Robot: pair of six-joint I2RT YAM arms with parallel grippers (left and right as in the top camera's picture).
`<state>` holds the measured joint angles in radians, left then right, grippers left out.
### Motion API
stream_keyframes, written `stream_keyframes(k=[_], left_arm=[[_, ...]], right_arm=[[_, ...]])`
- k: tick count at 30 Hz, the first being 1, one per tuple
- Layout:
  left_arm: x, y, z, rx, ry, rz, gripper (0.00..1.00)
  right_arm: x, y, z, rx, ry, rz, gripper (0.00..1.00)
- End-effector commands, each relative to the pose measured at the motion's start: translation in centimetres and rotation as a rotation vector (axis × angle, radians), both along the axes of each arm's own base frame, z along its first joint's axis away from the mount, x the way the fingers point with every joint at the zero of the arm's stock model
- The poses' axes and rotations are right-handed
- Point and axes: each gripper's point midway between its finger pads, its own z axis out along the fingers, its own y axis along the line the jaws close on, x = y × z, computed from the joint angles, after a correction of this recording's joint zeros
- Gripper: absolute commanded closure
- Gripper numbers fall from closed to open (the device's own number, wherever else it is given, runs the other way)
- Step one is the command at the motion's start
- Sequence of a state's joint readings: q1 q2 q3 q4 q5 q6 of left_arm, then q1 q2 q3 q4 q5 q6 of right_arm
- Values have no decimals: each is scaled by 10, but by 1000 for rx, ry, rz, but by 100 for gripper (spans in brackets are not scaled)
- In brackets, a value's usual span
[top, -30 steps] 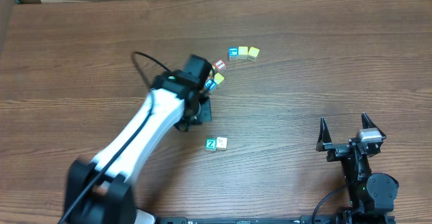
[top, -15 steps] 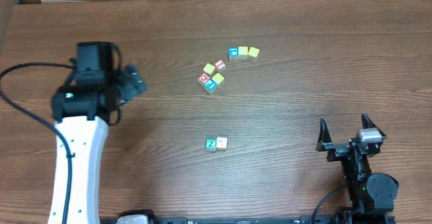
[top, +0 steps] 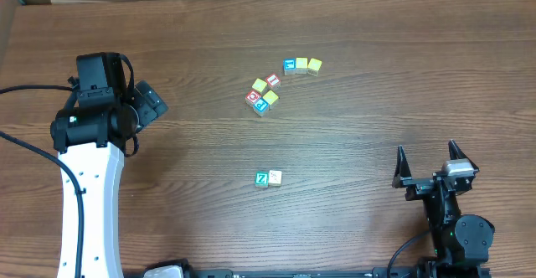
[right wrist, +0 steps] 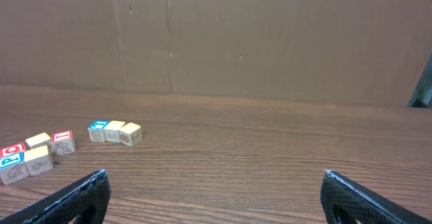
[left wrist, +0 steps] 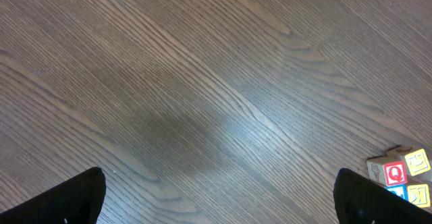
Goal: Flip 4 blocks
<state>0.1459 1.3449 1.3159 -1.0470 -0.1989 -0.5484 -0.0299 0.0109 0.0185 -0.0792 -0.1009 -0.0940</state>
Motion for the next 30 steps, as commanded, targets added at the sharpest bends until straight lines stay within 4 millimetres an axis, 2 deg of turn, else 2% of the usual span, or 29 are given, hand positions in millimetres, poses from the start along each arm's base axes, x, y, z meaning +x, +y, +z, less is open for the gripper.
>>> stream_keyframes(k=[1,16,19,23,26,30], left_arm=[[2,4,3,10,-5,14,0],[2,4,3,10,-5,14,0],[2,4,3,10,-5,14,0],[2,4,3,10,-5,14,0],[2,4,3,10,-5,14,0],[2,4,3,10,-5,14,0]], right_arm=[[0,3,-2,-4,-3,12,0],[0,1,-2,-5,-3,1,0],[0,0,4,-5,-27,-3,0],[-2,17,0,-1,-10,97,0],[-7,36,4,105,-6,209,0],[-11,38,13,216,42,217,0]])
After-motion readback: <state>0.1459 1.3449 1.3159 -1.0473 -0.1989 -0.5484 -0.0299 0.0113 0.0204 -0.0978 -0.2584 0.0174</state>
